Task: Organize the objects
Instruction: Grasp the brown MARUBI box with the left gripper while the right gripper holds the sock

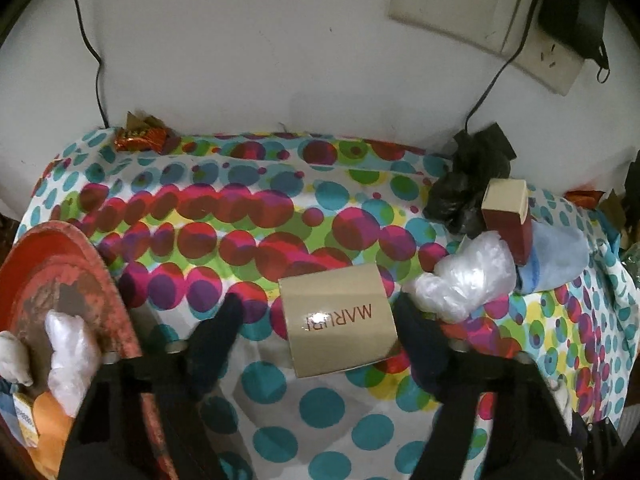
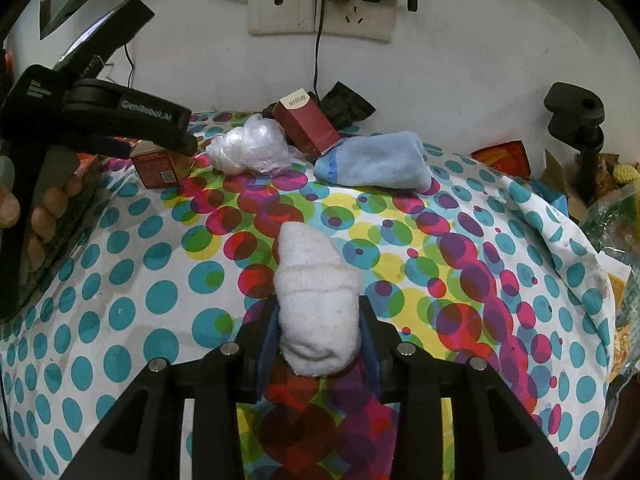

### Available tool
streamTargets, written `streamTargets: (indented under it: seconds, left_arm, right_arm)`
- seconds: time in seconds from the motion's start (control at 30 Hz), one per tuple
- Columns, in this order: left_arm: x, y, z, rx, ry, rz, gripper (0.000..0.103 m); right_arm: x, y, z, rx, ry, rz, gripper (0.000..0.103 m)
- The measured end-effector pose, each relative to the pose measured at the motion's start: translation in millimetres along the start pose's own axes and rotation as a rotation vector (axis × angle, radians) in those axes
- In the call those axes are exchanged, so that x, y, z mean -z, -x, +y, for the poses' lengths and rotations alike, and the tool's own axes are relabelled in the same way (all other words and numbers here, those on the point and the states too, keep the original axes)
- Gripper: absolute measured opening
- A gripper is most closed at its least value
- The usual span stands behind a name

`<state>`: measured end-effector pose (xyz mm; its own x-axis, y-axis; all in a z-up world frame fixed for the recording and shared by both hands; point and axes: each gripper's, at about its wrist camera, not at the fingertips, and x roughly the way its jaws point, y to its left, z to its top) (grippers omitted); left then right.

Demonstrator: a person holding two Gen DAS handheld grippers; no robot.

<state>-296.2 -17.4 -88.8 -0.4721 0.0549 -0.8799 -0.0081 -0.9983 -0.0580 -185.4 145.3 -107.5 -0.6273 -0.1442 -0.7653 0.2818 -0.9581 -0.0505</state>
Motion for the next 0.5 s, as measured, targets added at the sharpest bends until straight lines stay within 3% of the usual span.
streamTargets:
  seconds: [0.07, 0.5]
  left_arm:
    - [0.9, -2.4, 0.0, 0.012, 0.001, 0.013, 0.043]
    - [16.1, 21.8, -11.2, 0.022, -0.049, -0.014, 0.043]
  right_arm:
    - [0.3, 0.2, -0.2, 0.002, 0.001, 0.000, 0.039]
    - [0.5, -0.9, 0.2, 0.002, 0.002, 0.001, 0.039]
